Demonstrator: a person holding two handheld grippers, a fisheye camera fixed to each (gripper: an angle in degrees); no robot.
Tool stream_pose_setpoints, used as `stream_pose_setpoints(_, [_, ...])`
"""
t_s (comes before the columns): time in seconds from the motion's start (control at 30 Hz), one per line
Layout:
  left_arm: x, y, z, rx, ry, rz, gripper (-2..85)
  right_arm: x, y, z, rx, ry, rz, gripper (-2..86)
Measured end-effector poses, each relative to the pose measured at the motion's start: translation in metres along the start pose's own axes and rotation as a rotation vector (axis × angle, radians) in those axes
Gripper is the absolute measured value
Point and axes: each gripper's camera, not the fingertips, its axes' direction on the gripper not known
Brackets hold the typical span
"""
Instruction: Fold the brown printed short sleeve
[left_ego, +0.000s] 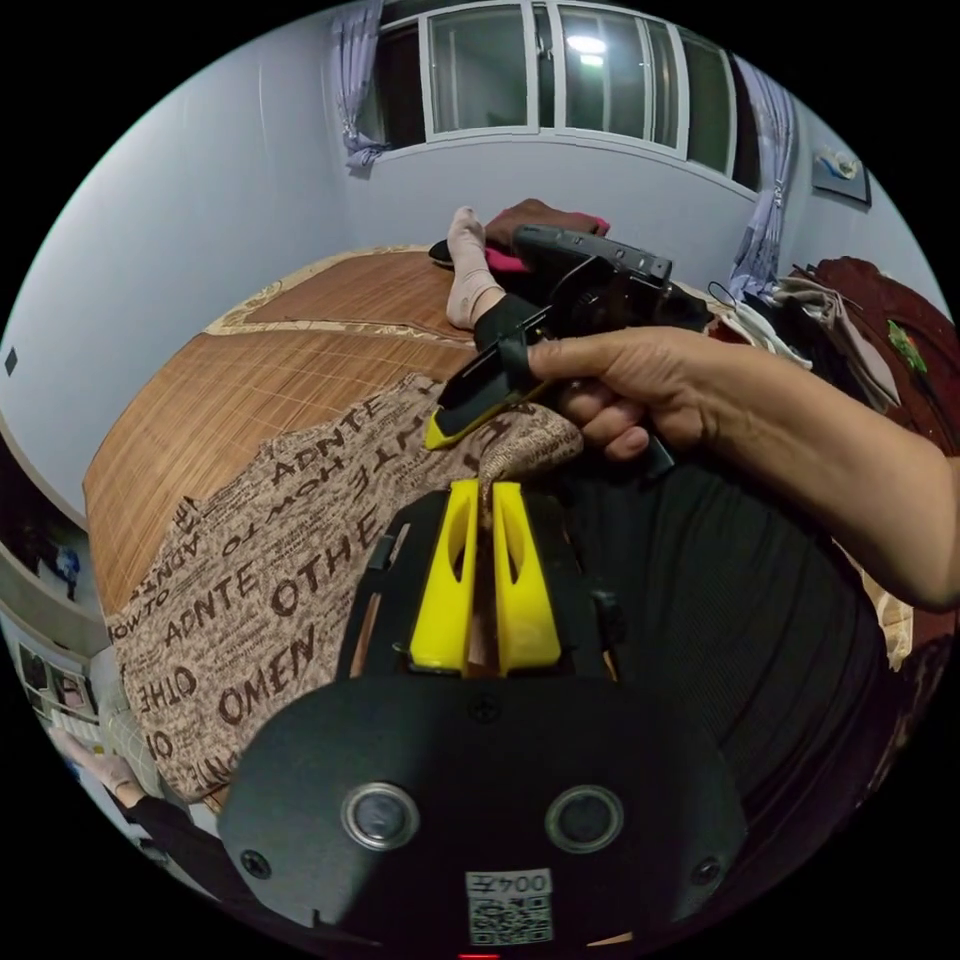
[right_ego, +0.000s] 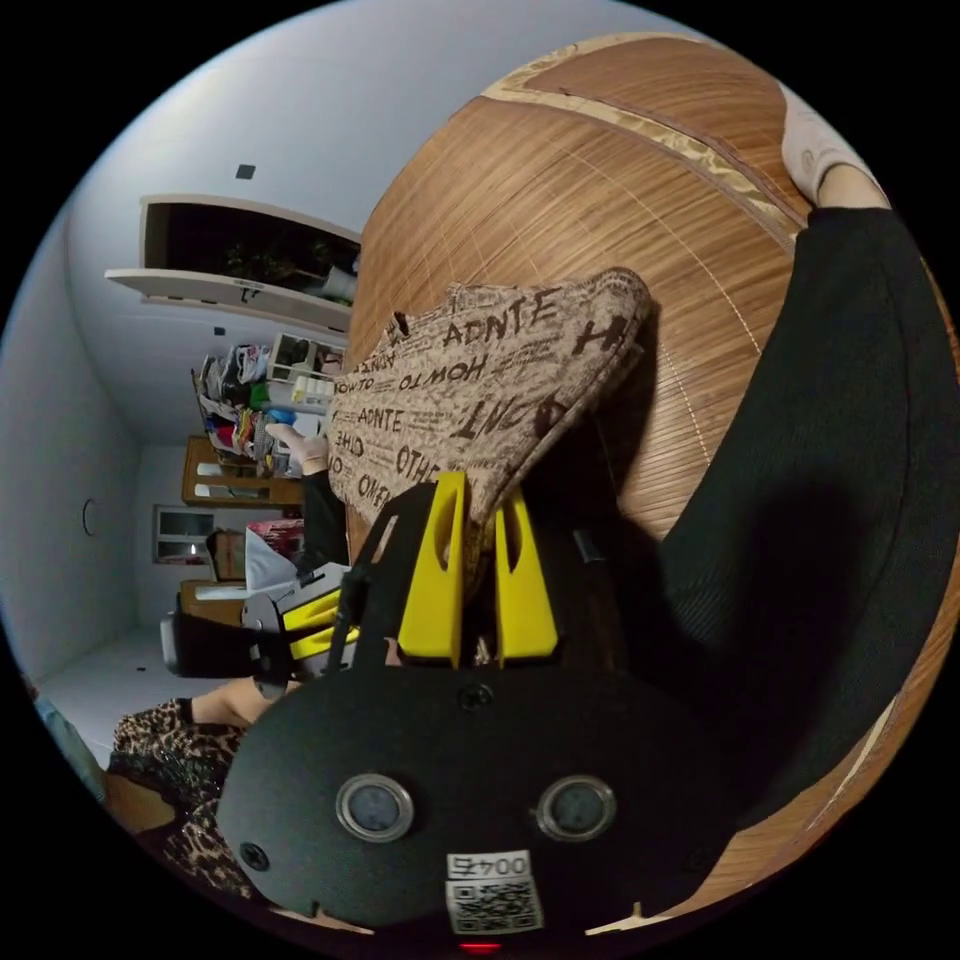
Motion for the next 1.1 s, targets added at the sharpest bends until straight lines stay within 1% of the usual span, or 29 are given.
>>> stream_pose_setpoints(0.03, [-0.002, 0.0, -0.005, 0.001, 0.009, 0.004, 2.0, -0.003, 0.001, 0.001, 0.002, 0.003, -0.009, 3.4])
stream_pose_setpoints(0.13, [-0.017, 0.005, -0.042, 0.031, 0.119, 0.03, 1.8, -0.011, 0.006, 0.003, 0.01, -0.014, -0.029, 2.3])
stream_pose_setpoints(0.2, [-0.04, 0.021, -0.079, 0.087, 0.165, -0.006, 1.6, -0.017, 0.01, 0.0, 0.028, -0.028, -0.034, 1.9])
stream_pose_setpoints(0.23, [-0.047, 0.026, -0.087, 0.094, 0.158, -0.025, 1.5, -0.019, 0.011, 0.0, 0.032, -0.027, -0.036, 1.9])
stream_pose_setpoints(0.33, [-0.091, 0.053, -0.115, 0.094, 0.061, -0.155, 0.7, -0.027, 0.016, 0.001, 0.038, -0.025, -0.036, 1.6])
stream_pose_setpoints(0.4, [-0.128, 0.069, -0.119, 0.017, -0.025, -0.267, 0.4, -0.033, 0.021, 0.006, 0.038, -0.021, -0.04, 1.6])
stream_pose_setpoints(0.47, [-0.147, 0.076, -0.119, -0.03, -0.095, -0.301, 0.3, -0.035, 0.024, 0.01, 0.037, -0.025, -0.036, 1.6])
stream_pose_setpoints(0.5, [-0.158, 0.077, -0.116, -0.083, -0.122, -0.307, 0.2, -0.036, 0.026, 0.013, 0.039, -0.029, -0.029, 1.5])
stream_pose_setpoints(0.53, [-0.162, 0.077, -0.113, -0.111, -0.125, -0.303, 0.2, -0.037, 0.027, 0.015, 0.04, -0.031, -0.026, 1.5])
stream_pose_setpoints(0.6, [-0.175, 0.077, -0.098, -0.237, -0.117, -0.266, 0.1, -0.043, 0.028, 0.022, 0.046, -0.037, -0.017, 1.5])
stream_pose_setpoints(0.63, [-0.178, 0.077, -0.095, -0.264, -0.108, -0.264, 0.1, -0.045, 0.027, 0.024, 0.048, -0.04, -0.016, 1.5])
stream_pose_setpoints(0.73, [-0.196, 0.076, -0.114, -0.234, -0.101, -0.292, 0.1, -0.064, 0.023, 0.041, 0.036, -0.058, -0.029, 1.5])
stream_pose_setpoints(0.83, [-0.22, 0.075, -0.151, -0.202, -0.058, -0.293, 0.1, -0.089, 0.016, 0.059, 0.039, -0.039, -0.048, 1.5])
stream_pose_setpoints(0.93, [-0.263, 0.086, -0.209, -0.12, -0.021, -0.324, 0.2, -0.12, 0.006, 0.08, 0.039, -0.042, -0.07, 1.7])
stream_pose_setpoints(1.0, [-0.308, 0.103, -0.258, -0.059, 0.039, -0.343, 0.2, -0.148, -0.002, 0.101, 0.029, -0.02, -0.1, 1.8])
stream_pose_setpoints(1.1, [-0.37, 0.129, -0.311, -0.015, 0.126, -0.355, 0.3, -0.183, -0.014, 0.132, 0.013, 0.011, -0.127, 2.1])
